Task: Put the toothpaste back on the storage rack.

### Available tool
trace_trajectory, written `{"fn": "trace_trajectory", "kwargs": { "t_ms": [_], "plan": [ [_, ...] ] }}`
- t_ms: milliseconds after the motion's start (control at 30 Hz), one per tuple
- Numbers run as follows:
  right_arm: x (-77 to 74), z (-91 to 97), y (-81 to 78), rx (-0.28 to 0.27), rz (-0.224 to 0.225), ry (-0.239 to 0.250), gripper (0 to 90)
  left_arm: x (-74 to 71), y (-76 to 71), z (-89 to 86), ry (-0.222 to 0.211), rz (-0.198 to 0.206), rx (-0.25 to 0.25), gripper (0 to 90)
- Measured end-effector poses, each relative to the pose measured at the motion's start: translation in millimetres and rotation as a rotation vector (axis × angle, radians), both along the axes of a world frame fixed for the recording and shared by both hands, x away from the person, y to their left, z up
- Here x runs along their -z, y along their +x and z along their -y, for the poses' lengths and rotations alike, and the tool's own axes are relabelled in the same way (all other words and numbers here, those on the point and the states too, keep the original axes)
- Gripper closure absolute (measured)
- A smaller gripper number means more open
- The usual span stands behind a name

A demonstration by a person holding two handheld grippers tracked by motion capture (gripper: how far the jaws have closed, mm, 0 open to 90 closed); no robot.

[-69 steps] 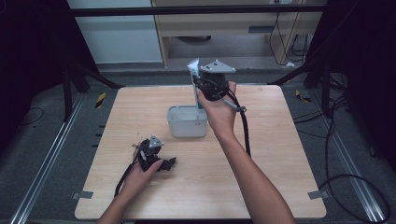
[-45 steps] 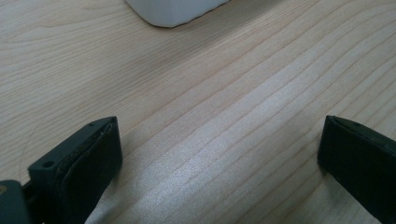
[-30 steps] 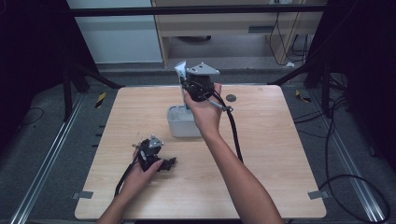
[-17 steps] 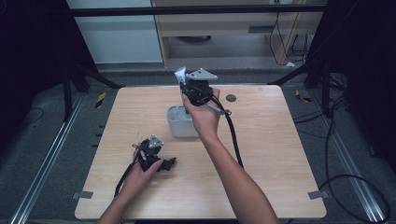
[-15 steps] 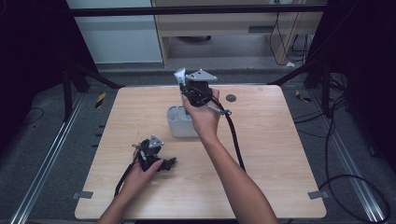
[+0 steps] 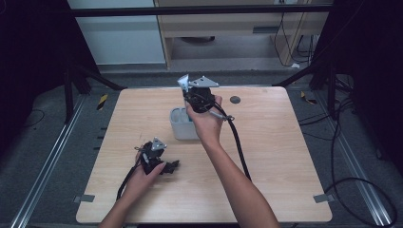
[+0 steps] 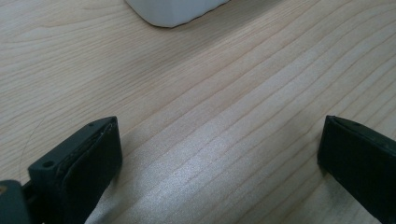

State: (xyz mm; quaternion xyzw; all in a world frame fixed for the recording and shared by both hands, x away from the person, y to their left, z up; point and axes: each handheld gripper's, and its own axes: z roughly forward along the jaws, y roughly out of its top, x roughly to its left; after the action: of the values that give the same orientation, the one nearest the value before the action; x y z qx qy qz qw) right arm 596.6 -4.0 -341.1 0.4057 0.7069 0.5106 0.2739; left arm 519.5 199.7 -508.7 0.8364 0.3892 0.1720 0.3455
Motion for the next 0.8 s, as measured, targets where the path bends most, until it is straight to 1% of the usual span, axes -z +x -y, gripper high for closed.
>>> {"fn": "trace_trajectory", "kwargs": {
  "t_ms": [233,400,800],
  "plan": [
    [10.4,0.3,0.7,0.003,-0.018,0.001,79.7,0.1,0.0,0.1,-0.001,0.001,-0.001,0.0],
    [16.4,-0.5,1.7,0.006,-0.03,-0.009,79.7,0.1,0.0,0.1,-0.002,0.0,-0.001,0.0],
    [27.9,-10.2,5.5,0.0,-0.047,-0.035,79.6,0.0,0.0,0.0,0.0,0.0,0.0,0.0]
  ]
}}
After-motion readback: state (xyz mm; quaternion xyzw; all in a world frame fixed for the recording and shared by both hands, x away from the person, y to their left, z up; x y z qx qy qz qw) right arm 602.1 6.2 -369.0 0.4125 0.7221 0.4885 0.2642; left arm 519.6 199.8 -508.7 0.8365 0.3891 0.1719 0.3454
